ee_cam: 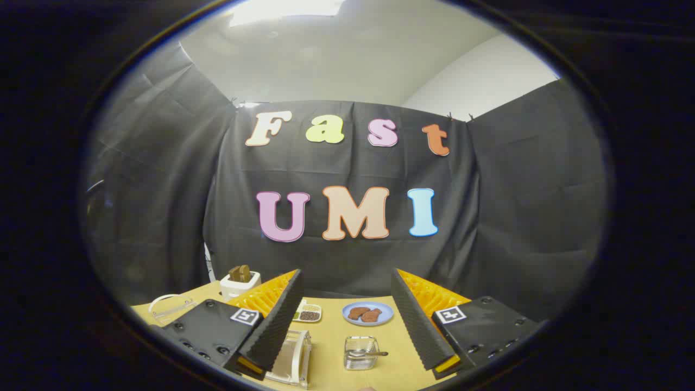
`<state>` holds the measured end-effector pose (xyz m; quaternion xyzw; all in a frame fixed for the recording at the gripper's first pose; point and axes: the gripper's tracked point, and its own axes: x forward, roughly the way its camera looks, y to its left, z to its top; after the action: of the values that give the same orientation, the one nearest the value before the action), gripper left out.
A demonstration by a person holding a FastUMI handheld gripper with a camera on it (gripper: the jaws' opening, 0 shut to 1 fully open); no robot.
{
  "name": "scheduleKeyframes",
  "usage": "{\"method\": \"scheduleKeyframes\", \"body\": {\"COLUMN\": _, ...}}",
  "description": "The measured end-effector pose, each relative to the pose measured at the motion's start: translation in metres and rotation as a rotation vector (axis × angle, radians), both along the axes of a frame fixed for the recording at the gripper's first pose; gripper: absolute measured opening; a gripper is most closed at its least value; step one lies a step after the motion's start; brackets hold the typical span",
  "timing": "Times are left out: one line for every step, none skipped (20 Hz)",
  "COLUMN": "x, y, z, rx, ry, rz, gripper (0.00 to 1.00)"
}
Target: Take the plate from the dish rack, then take the spoon from the basket and place it into the plate.
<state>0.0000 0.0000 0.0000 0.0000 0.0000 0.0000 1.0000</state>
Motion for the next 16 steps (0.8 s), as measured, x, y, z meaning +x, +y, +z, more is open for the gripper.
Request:
{"method": "scheduleKeyframes", "body": {"x": 0.0005, "y": 0.0024, "z": 0.0019, "rx": -0.002, "ry": -0.003, "rz": 0.002, "gripper": 1.0}}
{"method": "scheduleKeyframes", "body": {"x": 0.0007, "y": 0.0046, "z": 0.0045, "rx": -0.003, "ry": -0.006, "rz": 0.006, "gripper": 1.0}}
{"method": "scheduleKeyframes", "body": {"x": 0.0012, "y": 0.0055, "z": 0.0045, "rx": -0.004, "ry": -0.005, "rz": 0.008, "gripper": 1.0}}
{"method": "scheduleKeyframes", "body": {"x": 0.0018, "y": 0.0066, "z": 0.0048, "rx": -0.006, "ry": -0.005, "rz": 0.011, "gripper": 1.0}}
{"method": "scheduleKeyframes", "body": {"x": 0.0016, "y": 0.0083, "z": 0.004, "rx": -0.008, "ry": -0.001, "rz": 0.014, "gripper": 1.0}}
{"method": "scheduleKeyframes", "body": {"x": 0.0017, "y": 0.0087, "z": 0.0037, "rx": -0.009, "ry": 0.004, "rz": 0.016, "gripper": 1.0}}
{"method": "scheduleKeyframes", "body": {"x": 0.0023, "y": 0.0092, "z": 0.004, "rx": -0.009, "ry": 0.004, "rz": 0.02, "gripper": 1.0}}
{"method": "scheduleKeyframes", "body": {"x": 0.0029, "y": 0.009, "z": 0.005, "rx": -0.01, "ry": 0.002, "rz": 0.02, "gripper": 1.0}}
{"method": "scheduleKeyframes", "body": {"x": 0.003, "y": 0.0089, "z": 0.0057, "rx": -0.009, "ry": 0.0, "rz": 0.019, "gripper": 1.0}}
{"method": "scheduleKeyframes", "body": {"x": 0.0028, "y": 0.0085, "z": 0.0067, "rx": -0.007, "ry": 0.0, "rz": 0.019, "gripper": 1.0}}
{"method": "scheduleKeyframes", "body": {"x": 0.0037, "y": 0.0084, "z": 0.0073, "rx": -0.004, "ry": 0.0, "rz": 0.02, "gripper": 1.0}}
{"method": "scheduleKeyframes", "body": {"x": 0.0042, "y": 0.0078, "z": 0.0079, "rx": -0.004, "ry": 0.0, "rz": 0.02, "gripper": 1.0}}
{"method": "scheduleKeyframes", "body": {"x": 0.0042, "y": 0.0064, "z": 0.0072, "rx": -0.005, "ry": 0.002, "rz": 0.018, "gripper": 1.0}}
{"method": "scheduleKeyframes", "body": {"x": 0.0047, "y": 0.0069, "z": 0.0091, "rx": -0.007, "ry": -0.002, "rz": 0.019, "gripper": 1.0}}
{"method": "scheduleKeyframes", "body": {"x": 0.0051, "y": 0.0064, "z": 0.01, "rx": -0.01, "ry": -0.006, "rz": 0.018, "gripper": 1.0}}
{"method": "scheduleKeyframes", "body": {"x": 0.0051, "y": 0.0067, "z": 0.0107, "rx": -0.013, "ry": -0.006, "rz": 0.018, "gripper": 1.0}}
